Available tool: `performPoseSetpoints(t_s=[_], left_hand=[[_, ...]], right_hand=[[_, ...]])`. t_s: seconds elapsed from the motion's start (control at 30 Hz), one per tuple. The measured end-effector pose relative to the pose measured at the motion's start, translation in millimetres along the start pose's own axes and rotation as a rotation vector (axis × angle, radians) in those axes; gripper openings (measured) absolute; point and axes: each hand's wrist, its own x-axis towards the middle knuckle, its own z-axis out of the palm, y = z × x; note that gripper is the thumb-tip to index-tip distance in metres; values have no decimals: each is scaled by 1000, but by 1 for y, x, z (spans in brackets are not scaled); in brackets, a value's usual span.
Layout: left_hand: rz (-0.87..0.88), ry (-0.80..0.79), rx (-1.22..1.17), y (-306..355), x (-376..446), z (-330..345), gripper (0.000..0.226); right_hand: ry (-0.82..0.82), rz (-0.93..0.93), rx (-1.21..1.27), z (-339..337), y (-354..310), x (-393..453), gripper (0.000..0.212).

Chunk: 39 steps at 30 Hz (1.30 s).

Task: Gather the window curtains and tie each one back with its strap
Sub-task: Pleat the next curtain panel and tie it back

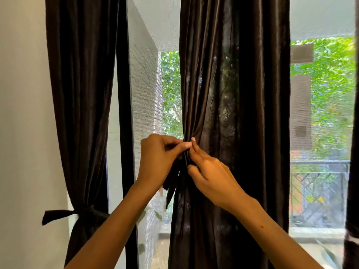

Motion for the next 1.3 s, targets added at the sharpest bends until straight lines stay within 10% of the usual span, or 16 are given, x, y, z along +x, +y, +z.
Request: performPoseSetpoints(t_s=[0.17, 0.3, 0.43, 0.67, 1.0, 1.13, 1.3], left_hand=[[-49, 51, 52, -6, 6, -1, 6], [-59, 62, 63, -6, 5, -2, 8], [-33, 91, 101, -5, 3, 4, 10], [8, 61, 27, 0, -7, 11, 11], [-4, 24, 60, 0, 1, 7, 12], [-66, 88, 48, -9, 6, 5, 8], [-72, 84, 47, -11, 7, 7, 9]], right_hand=[[534, 288, 433, 2, 15, 7, 68], [444, 527, 997, -5, 25, 17, 75], [747, 317, 515, 2, 19, 9, 28], [448, 121, -231, 18, -11, -4, 90], [35, 26, -48, 6, 2, 2, 65], [477, 224, 64, 10, 25, 5, 62], [638, 498, 305, 6, 36, 10, 119]])
